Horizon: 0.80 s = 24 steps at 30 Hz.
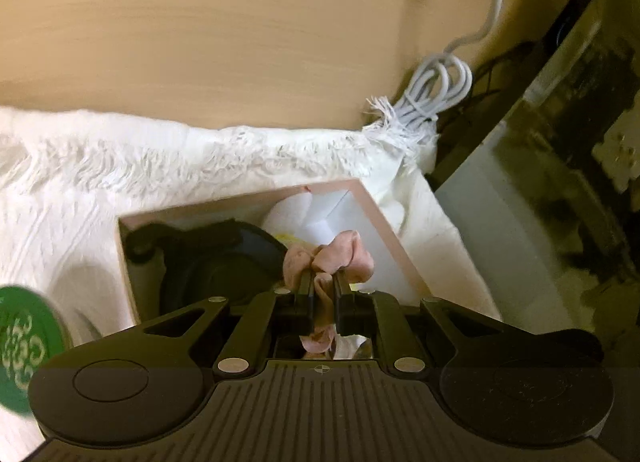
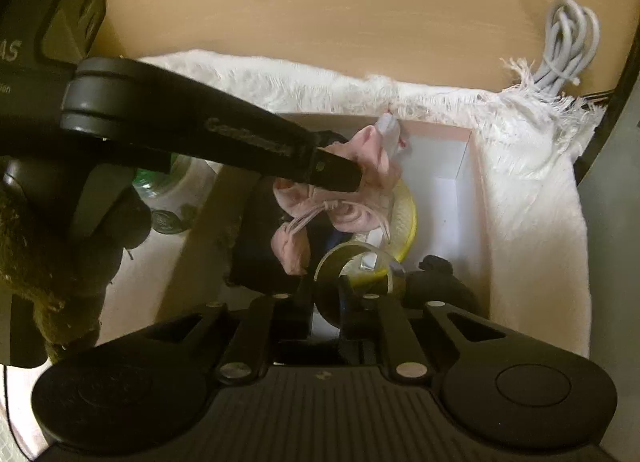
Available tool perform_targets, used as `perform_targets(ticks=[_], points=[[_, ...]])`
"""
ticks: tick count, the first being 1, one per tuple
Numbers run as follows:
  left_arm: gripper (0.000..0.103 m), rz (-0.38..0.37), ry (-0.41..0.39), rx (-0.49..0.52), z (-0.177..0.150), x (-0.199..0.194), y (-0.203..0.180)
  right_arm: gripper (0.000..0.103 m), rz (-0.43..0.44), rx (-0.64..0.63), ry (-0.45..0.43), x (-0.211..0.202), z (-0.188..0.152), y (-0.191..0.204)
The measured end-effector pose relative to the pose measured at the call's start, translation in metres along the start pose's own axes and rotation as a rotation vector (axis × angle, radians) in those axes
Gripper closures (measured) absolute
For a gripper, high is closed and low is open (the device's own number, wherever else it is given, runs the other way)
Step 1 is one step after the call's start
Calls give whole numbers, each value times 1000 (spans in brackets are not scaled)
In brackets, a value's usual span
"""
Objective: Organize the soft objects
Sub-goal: 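Lower the scrunchie and tape roll into the pink box and open both tools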
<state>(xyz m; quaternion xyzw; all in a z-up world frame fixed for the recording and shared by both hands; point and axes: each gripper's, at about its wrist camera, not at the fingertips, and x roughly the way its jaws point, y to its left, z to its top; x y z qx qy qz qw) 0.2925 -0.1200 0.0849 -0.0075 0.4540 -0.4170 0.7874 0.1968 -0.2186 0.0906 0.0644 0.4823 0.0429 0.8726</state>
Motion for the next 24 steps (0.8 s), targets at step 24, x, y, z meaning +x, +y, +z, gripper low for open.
perform_targets(ticks=[24], points=[[83, -41, 32, 19, 0, -9, 5, 91, -54, 15, 58, 31, 23, 26]])
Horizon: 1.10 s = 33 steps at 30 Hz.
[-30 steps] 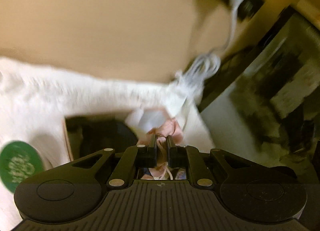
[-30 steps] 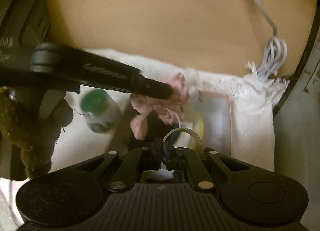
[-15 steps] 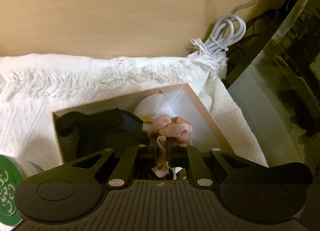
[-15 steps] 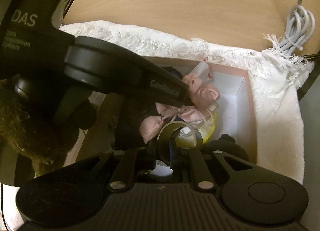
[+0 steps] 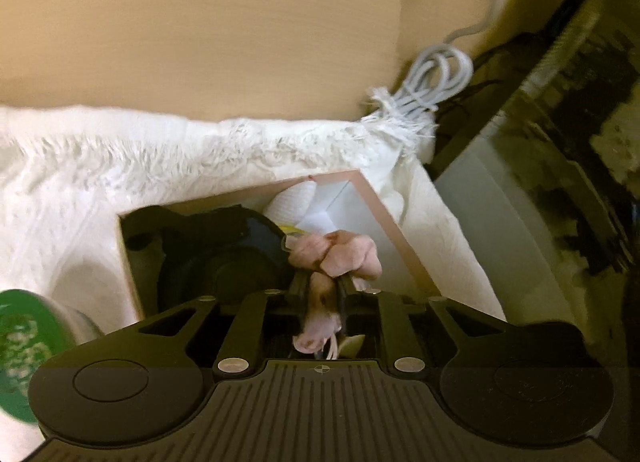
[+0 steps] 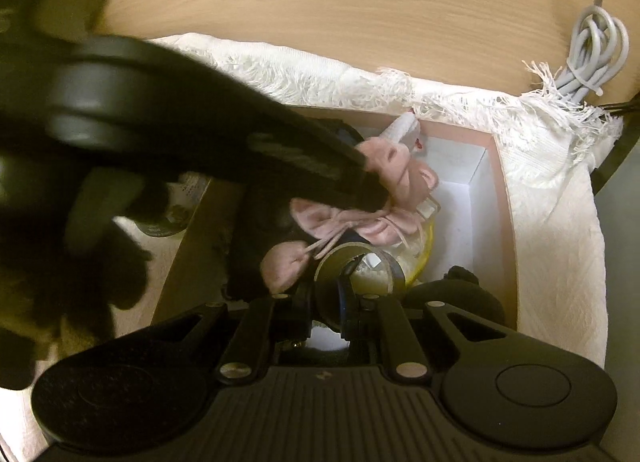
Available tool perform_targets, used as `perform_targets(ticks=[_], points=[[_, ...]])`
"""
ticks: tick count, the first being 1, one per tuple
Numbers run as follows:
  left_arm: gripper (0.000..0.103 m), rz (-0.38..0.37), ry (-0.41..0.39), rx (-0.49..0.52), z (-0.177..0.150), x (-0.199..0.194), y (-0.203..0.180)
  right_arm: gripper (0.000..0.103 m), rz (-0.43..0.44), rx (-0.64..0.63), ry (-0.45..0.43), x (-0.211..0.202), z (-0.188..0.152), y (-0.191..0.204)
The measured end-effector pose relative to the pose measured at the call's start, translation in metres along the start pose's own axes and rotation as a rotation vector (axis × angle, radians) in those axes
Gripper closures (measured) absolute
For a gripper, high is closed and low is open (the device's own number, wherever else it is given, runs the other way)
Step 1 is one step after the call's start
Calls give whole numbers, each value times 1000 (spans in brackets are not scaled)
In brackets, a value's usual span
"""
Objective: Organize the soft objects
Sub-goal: 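Lower the scrunchie and tape roll into the pink box and open both tools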
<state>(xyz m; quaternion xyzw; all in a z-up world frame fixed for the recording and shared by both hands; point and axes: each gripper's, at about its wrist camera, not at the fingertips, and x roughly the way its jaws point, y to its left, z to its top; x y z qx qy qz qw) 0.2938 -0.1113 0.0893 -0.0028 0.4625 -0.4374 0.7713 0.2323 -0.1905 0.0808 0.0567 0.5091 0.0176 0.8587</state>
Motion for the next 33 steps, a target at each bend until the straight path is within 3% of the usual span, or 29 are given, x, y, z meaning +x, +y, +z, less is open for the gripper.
perform_targets(ticks=[7, 10, 12, 18, 21, 24, 27, 29, 33], points=[[83, -50, -44, 30, -5, -25, 5, 89, -67, 39, 8, 4, 6, 17], [84, -23, -3, 36, -4, -10, 5, 67, -93, 28, -31, -3, 0, 24], [85, 4, 8, 54, -3, 1, 2, 45, -107, 33, -83, -17, -3, 27], [83, 80, 10, 67, 4, 11, -11, 40, -96, 72, -158, -47, -16, 17], [82, 30, -83, 42, 1, -21, -12, 38, -83, 96, -209, -59, -27, 1], [82, 37, -219, 29, -14, -66, -17, 30, -68, 117, -272, -76, -35, -12], [82, 84, -334, -31, -45, -104, -22, 28, -10, 97, -300, -89, -53, -21], [82, 144, -358, -73, -80, -120, -25, 22, 51, 59, -320, -92, -68, -21], [82, 395, -332, -118, -159, -128, -35, 20, 69, -60, -312, -89, -97, -7]])
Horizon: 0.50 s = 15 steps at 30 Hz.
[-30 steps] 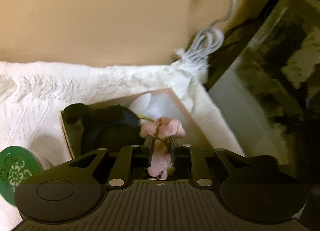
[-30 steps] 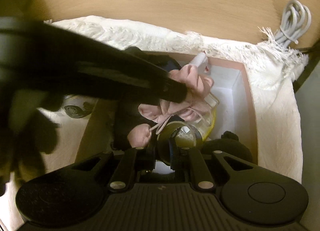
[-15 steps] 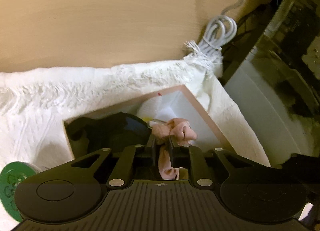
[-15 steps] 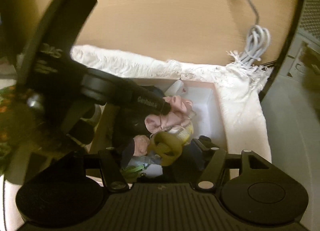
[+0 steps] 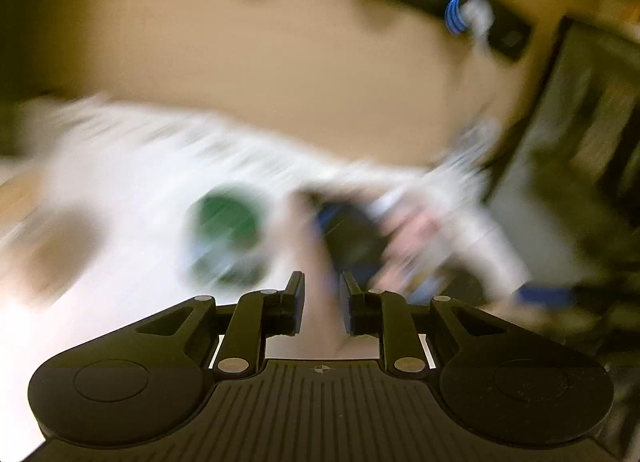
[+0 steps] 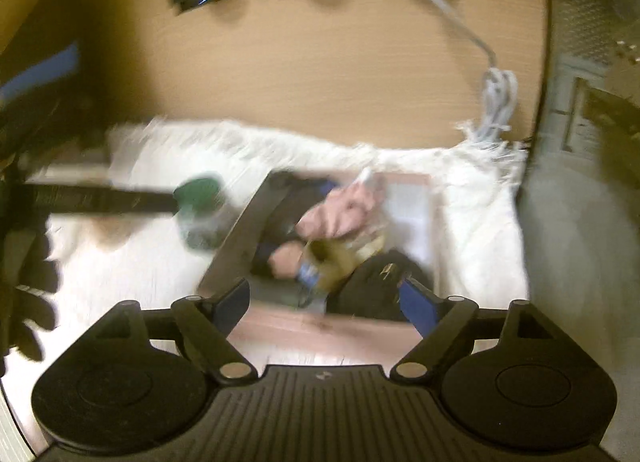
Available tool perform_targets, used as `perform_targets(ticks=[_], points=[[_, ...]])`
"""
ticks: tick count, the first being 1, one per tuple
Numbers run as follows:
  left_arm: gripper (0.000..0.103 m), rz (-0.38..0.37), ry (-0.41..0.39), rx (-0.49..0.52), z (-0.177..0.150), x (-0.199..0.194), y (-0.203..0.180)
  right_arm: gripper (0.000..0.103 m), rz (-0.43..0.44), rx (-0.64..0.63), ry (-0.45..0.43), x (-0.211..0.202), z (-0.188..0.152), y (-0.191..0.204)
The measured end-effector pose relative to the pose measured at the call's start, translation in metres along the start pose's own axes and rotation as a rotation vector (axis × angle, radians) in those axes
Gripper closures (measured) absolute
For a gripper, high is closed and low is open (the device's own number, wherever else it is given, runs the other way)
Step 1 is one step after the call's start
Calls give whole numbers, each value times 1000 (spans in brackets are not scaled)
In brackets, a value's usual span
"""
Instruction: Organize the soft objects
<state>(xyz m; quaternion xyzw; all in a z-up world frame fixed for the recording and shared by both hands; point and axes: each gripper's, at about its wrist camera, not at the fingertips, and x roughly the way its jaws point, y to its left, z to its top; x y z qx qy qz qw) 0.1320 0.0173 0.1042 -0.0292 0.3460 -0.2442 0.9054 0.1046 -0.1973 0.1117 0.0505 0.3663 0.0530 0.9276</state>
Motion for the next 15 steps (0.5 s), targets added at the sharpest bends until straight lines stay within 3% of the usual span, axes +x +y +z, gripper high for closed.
perform_targets(ticks=[4, 6, 8, 10, 12, 14, 15], points=[[82, 193, 51, -62, -73, -18, 1, 20, 16, -74, 93, 25, -36, 11], [82, 234, 59, -80, -96, -18, -5, 20, 37, -73, 139, 39, -52, 10], [82, 257, 51, -82, -115, -16, -19, 20, 57, -71, 169, 48, -65, 11], [81, 263, 50, -99, -130, -10, -31, 17, 34, -109, 135, 49, -76, 14], [78, 278, 8, -89, -139, -8, -43, 8, 15, -122, 107, 46, -84, 15], [72, 279, -21, -83, -145, -4, -57, 0, -26, -79, 105, 46, -89, 10], [62, 277, -30, -84, -146, -2, -62, 0, -29, -53, 88, 44, -92, 6]])
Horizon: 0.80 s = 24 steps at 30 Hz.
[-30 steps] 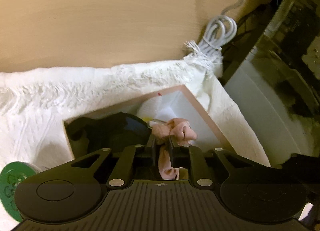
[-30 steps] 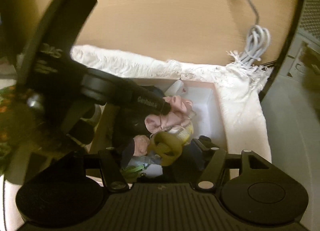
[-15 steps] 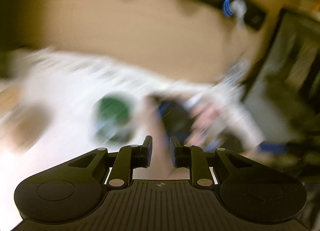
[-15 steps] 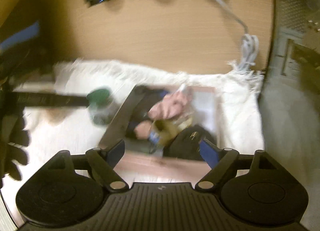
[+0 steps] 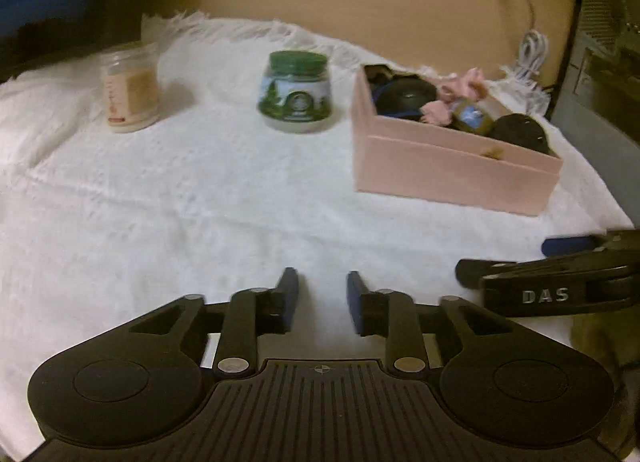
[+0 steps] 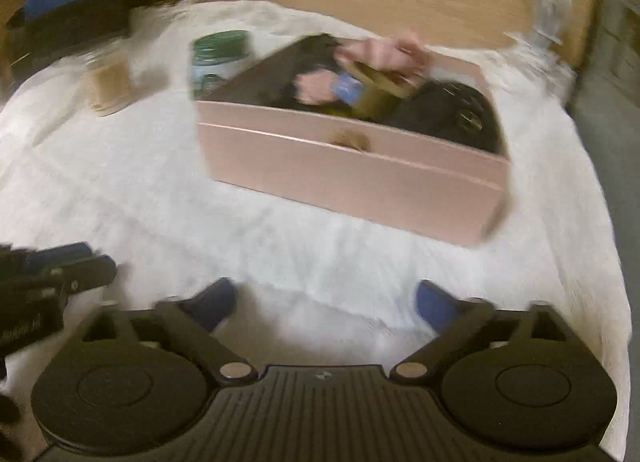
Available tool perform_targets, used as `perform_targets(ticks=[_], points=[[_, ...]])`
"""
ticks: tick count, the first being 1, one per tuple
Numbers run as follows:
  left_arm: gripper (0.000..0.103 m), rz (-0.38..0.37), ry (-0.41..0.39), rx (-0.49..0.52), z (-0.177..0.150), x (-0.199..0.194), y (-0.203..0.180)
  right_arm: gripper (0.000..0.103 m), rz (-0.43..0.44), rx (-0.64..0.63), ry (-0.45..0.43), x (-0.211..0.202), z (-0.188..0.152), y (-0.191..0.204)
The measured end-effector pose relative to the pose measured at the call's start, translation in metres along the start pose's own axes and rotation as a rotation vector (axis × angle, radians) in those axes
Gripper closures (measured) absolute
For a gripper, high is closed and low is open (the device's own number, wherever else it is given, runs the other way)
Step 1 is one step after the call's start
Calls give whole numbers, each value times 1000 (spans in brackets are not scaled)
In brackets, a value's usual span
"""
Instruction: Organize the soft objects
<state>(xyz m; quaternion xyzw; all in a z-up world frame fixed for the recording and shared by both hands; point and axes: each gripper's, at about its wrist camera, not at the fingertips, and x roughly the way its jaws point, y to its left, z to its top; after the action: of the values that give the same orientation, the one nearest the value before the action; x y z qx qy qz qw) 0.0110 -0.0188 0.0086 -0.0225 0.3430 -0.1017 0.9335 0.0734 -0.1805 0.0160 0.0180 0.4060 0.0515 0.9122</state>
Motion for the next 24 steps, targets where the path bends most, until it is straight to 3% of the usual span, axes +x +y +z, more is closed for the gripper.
perform_targets(ticks=[1, 3, 5, 10, 16, 24], points=[[51, 3, -7, 3, -1, 1, -6, 0, -15, 7, -7, -1, -2, -1], [46, 23, -21, 14, -2, 2, -15, 0, -13, -4, -11, -1, -4, -1], [47, 56, -34, 18, -6, 1, -21, 0, -13, -2, -6, -1, -4, -3], [48, 54, -41, -1, -7, 1, -20, 0, 15, -30, -4, 0, -1, -8], [49, 75, -40, 8, -8, 1, -22, 0, 31, -33, -104, -6, -17, -11], [51, 104, -36, 34, -9, 2, -27, 0, 27, -36, -103, -6, -17, -10]])
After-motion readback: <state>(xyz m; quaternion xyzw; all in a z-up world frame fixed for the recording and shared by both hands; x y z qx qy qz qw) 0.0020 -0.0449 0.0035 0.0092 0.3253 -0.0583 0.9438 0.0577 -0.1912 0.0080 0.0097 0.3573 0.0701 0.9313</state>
